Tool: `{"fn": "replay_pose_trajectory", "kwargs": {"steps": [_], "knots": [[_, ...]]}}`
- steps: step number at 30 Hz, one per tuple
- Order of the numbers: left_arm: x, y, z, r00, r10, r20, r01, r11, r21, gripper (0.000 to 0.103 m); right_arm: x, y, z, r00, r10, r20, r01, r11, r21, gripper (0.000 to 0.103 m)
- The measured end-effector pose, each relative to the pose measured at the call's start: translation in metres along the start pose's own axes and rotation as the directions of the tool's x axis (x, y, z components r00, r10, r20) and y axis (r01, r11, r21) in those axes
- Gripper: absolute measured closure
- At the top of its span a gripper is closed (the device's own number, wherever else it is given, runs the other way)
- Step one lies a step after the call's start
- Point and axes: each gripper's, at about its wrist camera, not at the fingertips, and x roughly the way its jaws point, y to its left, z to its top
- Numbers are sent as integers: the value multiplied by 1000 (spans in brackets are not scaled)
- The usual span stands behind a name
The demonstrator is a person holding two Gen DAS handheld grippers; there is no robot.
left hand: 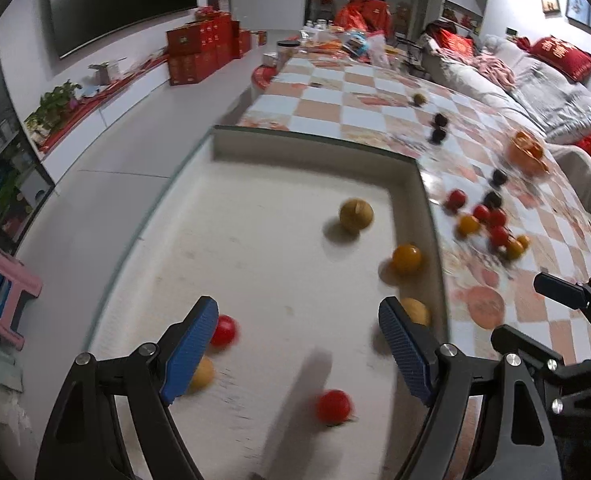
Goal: Organize fruits
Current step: 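Carry both fruits over the white tray and open both tools to drop them, then grasp a yellow cherry tomato with the left tool while the right tool grasps an orange one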
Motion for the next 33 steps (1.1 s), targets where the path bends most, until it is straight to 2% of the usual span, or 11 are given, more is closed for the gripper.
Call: {"fn": "replay_pose_trajectory", "kwargs": {"steps": [5,14,19,26,33], "knots": [[-2,-23,-5,1000,-16,-6,16,999,44,19,-4,-32,-15,999,-47,-17,48,997,53,14],[-18,-70,-5,998,-56,15,53,991,122,19,-7,-76,-32,997,-68,-32,73,983,171,14],[-18,-103,-1,997,-77,26,70,979,190,19,-5,-88,-36,994,-106,-35,110,979,171,13],[-4,-134,7,995,-101,18,95,970,222,19,0,-110,-35,985,-166,-44,171,973,152,14],[13,-163,13,993,-115,16,106,958,265,20,6,-125,-25,988,-148,-43,152,981,120,14]]}}
